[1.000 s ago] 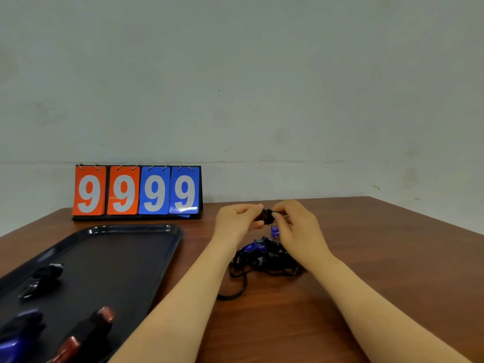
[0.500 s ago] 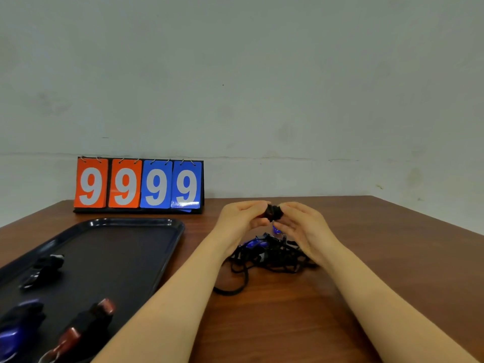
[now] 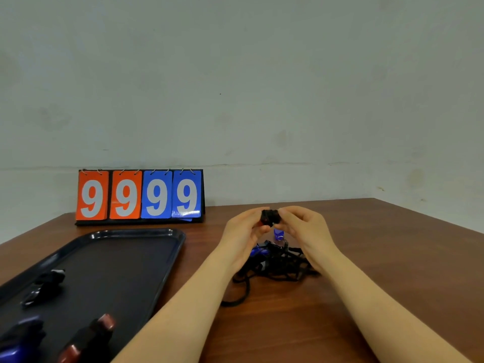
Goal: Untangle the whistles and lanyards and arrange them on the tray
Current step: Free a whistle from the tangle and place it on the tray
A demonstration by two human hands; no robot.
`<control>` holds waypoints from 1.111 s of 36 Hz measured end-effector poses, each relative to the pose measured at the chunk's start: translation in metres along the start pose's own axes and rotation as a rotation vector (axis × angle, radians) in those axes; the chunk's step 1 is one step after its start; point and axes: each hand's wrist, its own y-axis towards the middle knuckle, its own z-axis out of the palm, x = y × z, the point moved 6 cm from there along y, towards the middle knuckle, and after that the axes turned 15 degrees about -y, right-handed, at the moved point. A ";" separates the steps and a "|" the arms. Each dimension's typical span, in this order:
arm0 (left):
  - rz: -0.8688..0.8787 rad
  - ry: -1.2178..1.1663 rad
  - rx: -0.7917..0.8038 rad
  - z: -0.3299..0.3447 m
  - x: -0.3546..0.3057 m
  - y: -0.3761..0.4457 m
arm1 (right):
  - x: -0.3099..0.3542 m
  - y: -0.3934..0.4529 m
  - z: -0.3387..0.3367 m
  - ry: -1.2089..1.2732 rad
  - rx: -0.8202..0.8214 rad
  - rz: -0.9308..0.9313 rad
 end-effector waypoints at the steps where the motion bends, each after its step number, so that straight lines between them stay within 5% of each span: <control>1: 0.000 -0.003 0.003 0.000 0.001 0.001 | 0.000 0.000 0.000 -0.020 -0.003 -0.004; 19: 0.012 -0.035 0.035 0.007 0.001 -0.004 | 0.007 -0.002 -0.004 -0.291 -0.100 -0.114; 25: 0.034 -0.026 0.031 0.009 -0.001 -0.002 | 0.004 0.000 -0.002 -0.136 -0.062 -0.034; 33: -0.086 0.301 -0.113 0.010 0.014 -0.001 | 0.002 -0.001 -0.002 -0.005 -0.060 0.023; 40: -0.127 0.199 -0.081 0.004 0.023 0.001 | 0.000 -0.002 0.004 0.003 -0.016 0.047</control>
